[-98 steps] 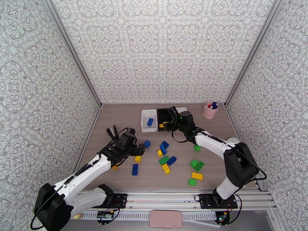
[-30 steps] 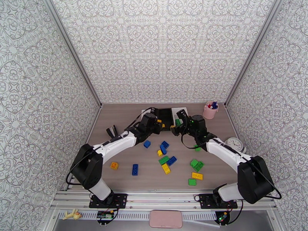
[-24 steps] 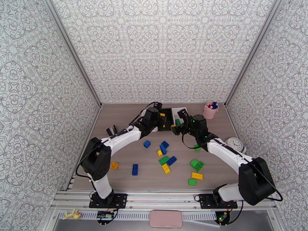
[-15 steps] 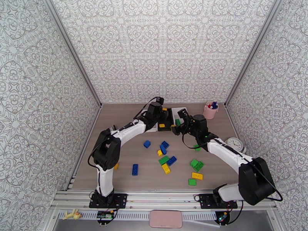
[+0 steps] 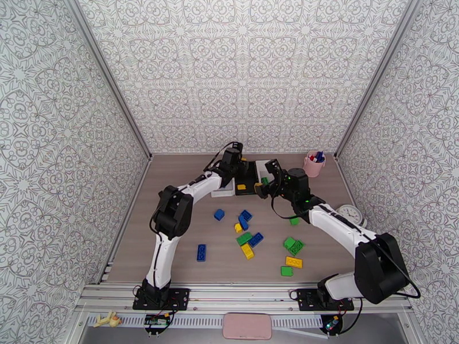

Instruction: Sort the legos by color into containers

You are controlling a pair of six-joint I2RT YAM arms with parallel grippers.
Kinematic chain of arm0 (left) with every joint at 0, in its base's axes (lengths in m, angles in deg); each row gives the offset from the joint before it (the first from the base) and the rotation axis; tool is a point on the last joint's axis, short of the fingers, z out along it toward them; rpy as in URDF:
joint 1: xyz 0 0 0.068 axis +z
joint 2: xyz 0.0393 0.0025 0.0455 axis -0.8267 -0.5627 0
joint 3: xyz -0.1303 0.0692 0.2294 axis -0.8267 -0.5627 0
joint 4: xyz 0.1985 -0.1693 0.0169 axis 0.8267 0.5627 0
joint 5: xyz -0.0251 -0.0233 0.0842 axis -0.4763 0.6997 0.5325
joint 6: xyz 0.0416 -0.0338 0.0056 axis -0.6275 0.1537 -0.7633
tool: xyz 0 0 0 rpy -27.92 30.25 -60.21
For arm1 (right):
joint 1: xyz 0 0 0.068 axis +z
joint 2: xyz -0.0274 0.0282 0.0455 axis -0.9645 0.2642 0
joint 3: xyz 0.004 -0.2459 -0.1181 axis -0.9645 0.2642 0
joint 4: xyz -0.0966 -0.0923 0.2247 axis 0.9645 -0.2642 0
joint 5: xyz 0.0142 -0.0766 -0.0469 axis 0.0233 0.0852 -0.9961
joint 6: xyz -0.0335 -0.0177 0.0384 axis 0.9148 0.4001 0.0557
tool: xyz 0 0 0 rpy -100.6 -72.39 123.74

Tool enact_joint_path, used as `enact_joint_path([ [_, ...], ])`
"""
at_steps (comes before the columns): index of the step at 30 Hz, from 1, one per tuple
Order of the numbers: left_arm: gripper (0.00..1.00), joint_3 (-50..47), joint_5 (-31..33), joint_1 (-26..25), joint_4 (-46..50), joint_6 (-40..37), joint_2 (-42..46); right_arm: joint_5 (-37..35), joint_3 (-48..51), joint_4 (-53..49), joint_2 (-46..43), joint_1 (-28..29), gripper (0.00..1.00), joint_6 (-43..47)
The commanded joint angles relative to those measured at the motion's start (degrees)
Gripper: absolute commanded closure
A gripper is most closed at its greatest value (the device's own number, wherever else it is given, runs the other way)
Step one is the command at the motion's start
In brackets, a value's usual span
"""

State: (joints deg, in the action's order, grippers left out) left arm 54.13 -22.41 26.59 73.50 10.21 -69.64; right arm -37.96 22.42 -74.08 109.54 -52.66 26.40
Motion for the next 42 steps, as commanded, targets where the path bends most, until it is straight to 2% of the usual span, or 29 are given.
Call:
enact_joint_path([
  [1, 0.63, 2.8, -1.7, 0.4, 2.8, -1.0, -2.8, 1.2, -2.4, 0.5, 1.3, -0.4, 0.05, -1.3],
  [6, 0.63, 4.2, -2.7, 0.8, 3.6, -0.9, -4.0, -0.3, -2.0, 0.6, 0.7, -0.4, 0.05, -1.8],
  [9, 0.6, 4.2, -3.0, 0.7, 3.2, -1.4, -3.2, -1.8, -0.9, 0.9, -0.5, -0.4, 0.05, -2.3],
  [18, 0.27, -0.7, -2.6, -0.7, 0.0, -4.5, 4.7, -7.6, 3.0, 1.6, -5.5, -1.1, 0.05, -5.5],
  [24, 0.09, -11.8, -2.6, -2.6, -6.7, -7.4, 14.3, -12.3, 6.5, -0.4, -9.1, -3.1, 0.05, -10.3],
  [28, 0.01, -20.9, -3.1, -3.7, -10.9, -9.9, 21.3, -17.5, 8.5, -5.8, -11.5, -5.1, 0.01, -13.6],
  [32, 0.0, -30.8, -4.8, -4.8, -17.6, -12.3, 27.2, -20.3, 9.3, -12.6, -12.6, -6.2, 0.0, -14.9],
  [36, 0.0, -40.5, -7.9, -6.5, -25.1, -14.8, 32.6, -21.2, 7.8, -23.5, -11.5, -7.6, 0.01, -17.7],
  [42, 0.0, -51.3, -16.1, -9.4, -29.6, -21.2, 38.2, -12.8, 9.2, -30.0, -9.3, -11.8, 0.01, -23.7],
])
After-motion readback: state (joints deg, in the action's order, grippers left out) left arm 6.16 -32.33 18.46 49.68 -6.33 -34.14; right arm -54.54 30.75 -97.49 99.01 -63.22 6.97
